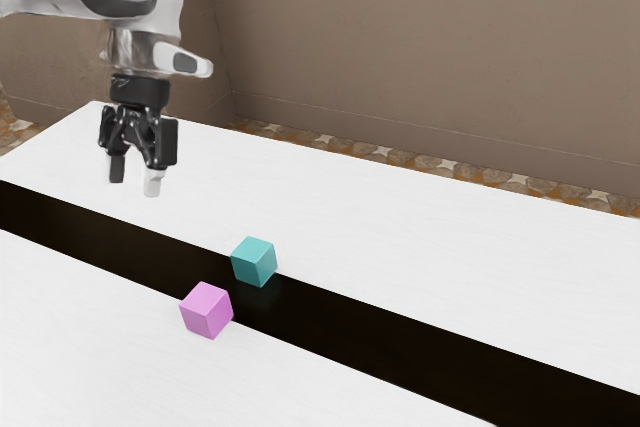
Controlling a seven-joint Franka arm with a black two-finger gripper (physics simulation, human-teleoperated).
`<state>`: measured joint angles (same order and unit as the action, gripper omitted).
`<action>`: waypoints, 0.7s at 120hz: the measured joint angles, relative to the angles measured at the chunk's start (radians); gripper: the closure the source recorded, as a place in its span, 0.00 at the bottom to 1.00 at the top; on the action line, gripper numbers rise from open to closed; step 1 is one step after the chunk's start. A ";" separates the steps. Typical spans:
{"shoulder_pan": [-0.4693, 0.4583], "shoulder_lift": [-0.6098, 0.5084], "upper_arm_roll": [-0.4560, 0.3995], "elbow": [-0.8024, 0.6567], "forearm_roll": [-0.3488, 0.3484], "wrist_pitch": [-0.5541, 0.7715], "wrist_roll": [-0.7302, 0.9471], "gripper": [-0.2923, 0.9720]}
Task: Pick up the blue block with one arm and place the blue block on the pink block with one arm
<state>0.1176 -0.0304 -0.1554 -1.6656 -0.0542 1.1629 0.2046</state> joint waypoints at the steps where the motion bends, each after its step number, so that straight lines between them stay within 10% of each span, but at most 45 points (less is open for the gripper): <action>1: -0.003 0.000 0.000 -0.001 -0.001 0.015 0.005 0.23; 32: -0.077 -0.020 -0.014 -0.037 0.031 0.282 0.112 0.23; 84: -0.004 0.361 -0.007 -0.146 0.092 0.794 0.143 0.23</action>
<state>0.1135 0.3309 -0.1628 -1.8116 0.0378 1.9571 0.3478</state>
